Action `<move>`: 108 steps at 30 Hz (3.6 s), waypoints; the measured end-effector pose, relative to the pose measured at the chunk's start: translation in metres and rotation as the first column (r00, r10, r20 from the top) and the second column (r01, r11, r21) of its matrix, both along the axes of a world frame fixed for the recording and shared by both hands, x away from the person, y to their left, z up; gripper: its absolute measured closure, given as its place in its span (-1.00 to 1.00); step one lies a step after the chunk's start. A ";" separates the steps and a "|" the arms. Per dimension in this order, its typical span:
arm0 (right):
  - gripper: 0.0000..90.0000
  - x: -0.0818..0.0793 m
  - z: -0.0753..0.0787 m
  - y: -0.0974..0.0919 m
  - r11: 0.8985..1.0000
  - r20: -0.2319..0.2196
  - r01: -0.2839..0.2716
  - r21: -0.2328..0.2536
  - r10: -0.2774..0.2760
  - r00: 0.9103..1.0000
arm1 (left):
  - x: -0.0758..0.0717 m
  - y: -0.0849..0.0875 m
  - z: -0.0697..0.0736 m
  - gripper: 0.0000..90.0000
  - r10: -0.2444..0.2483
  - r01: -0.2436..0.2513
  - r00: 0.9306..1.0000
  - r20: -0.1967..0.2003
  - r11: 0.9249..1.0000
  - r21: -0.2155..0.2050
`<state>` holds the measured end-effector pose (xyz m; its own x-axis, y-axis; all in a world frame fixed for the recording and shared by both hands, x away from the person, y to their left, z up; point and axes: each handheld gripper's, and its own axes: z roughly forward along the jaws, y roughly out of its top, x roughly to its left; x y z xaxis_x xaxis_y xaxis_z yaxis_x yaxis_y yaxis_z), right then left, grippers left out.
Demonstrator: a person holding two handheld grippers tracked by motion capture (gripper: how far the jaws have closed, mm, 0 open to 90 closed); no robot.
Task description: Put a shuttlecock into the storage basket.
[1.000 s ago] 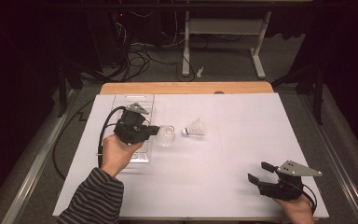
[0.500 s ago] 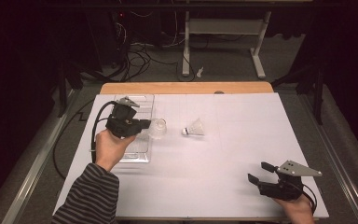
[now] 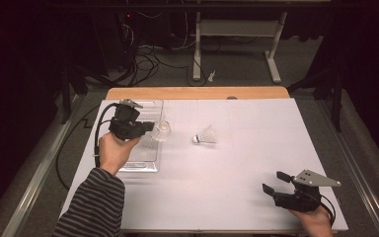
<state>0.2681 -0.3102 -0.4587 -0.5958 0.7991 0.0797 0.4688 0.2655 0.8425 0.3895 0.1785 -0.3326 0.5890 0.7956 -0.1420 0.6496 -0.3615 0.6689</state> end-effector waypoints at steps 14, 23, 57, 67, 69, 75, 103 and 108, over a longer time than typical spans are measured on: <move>-0.38 0.000 0.000 0.000 1.000 -0.001 -0.001 -0.002 0.001 1.000 | 0.014 0.015 -0.003 0.99 0.072 -0.072 0.997 -0.008 0.997 -0.012; -0.38 0.000 0.000 0.000 1.000 -0.002 -0.001 -0.003 0.001 1.000 | 0.025 0.022 -0.009 0.99 0.122 -0.122 0.992 -0.014 0.992 0.016; -0.38 0.001 -0.001 0.000 1.000 -0.005 -0.003 -0.001 0.003 1.000 | 0.065 0.032 -0.034 0.99 0.272 -0.265 0.961 -0.049 0.958 0.111; -0.38 0.001 0.000 0.000 1.000 -0.003 -0.005 -0.002 0.005 1.000 | 0.073 0.037 -0.041 0.98 0.310 -0.300 0.949 -0.065 0.946 0.124; -0.38 0.001 0.000 0.000 1.000 -0.004 -0.004 -0.001 0.004 1.000 | 0.074 0.038 -0.042 0.98 0.312 -0.302 0.948 -0.069 0.945 0.125; -0.38 0.001 -0.001 0.000 1.000 -0.004 -0.005 -0.002 0.005 1.000 | 0.076 0.038 -0.045 0.98 0.321 -0.311 0.944 -0.075 0.942 0.125; -0.38 0.001 -0.001 0.000 1.000 -0.009 -0.005 -0.004 0.005 1.000 | 0.075 0.036 -0.045 0.52 0.310 -0.305 0.949 -0.059 0.948 0.089; -0.38 0.000 -0.001 0.000 1.000 -0.009 -0.005 -0.004 0.005 1.000 | 0.072 0.033 -0.042 0.37 0.301 -0.298 0.952 -0.047 0.953 0.063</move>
